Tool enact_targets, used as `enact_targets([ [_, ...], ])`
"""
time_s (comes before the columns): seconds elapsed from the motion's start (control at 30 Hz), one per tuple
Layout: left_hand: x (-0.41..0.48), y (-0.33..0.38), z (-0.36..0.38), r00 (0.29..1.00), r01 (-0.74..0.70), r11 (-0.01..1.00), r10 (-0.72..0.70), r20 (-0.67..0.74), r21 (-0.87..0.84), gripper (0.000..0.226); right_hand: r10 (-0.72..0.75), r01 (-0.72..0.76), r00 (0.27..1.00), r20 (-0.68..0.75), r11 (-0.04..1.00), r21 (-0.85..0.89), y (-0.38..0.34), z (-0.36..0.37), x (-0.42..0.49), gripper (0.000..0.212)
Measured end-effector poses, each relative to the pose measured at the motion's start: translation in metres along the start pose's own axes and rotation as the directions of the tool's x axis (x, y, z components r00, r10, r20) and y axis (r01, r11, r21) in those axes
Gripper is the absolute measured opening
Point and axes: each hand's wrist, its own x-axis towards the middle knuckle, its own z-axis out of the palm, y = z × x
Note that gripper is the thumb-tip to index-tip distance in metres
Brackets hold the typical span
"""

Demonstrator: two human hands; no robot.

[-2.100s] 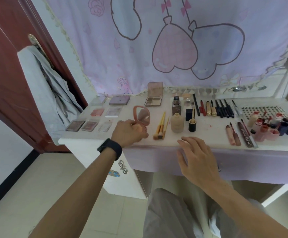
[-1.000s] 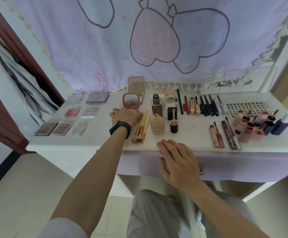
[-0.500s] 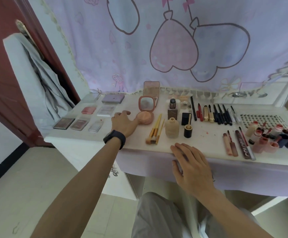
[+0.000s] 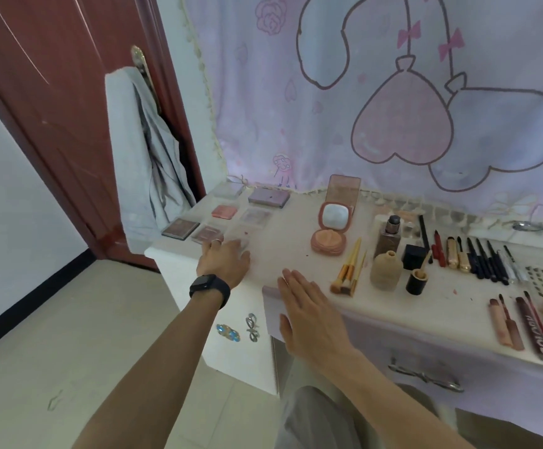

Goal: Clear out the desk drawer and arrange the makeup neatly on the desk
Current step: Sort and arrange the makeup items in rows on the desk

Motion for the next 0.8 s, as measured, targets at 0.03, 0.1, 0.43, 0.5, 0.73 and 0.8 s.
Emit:
enact_targets([
  [0.03, 0.003, -0.001, 0.000, 1.000, -0.007, 1.000, 0.007, 0.008, 0.007, 0.047, 0.005, -0.004, 0.999, 0.048, 1.000, -0.016, 0.000, 0.003, 0.005, 0.070],
  [0.1, 0.008, -0.003, 0.001, 1.000, -0.008, 1.000, 0.008, 0.004, -0.013, 0.044, 0.001, 0.002, 0.999, 0.034, 0.996, -0.092, 0.001, 0.006, 0.007, 0.075],
  [0.43, -0.024, -0.003, -0.014, 0.994, -0.057, 0.862, 0.004, -0.105, -0.504, 0.045, -0.036, 0.036, 0.998, 0.052, 0.999, -0.010, 0.008, 0.013, 0.006, 0.066],
  [0.5, -0.047, 0.003, -0.021, 0.986, -0.131, 0.774, 0.038, -0.160, -0.620, 0.042, 0.065, -0.094, 0.992, 0.105, 0.948, 0.303, 0.009, 0.001, 0.008, 0.057],
  [0.73, -0.109, 0.041, -0.034, 0.946, -0.311, 0.588, 0.270, -0.181, -0.747, 0.054, 0.491, -0.372, 0.828, 0.269, 0.123, 0.920, 0.014, -0.067, -0.012, 0.042],
  [0.8, -0.119, 0.056, -0.033, 0.910, -0.385, 0.606, 0.377, -0.176, -0.696, 0.058, 0.494, -0.380, 0.814, 0.304, 0.057, 0.923, 0.020, -0.078, -0.022, 0.043],
])
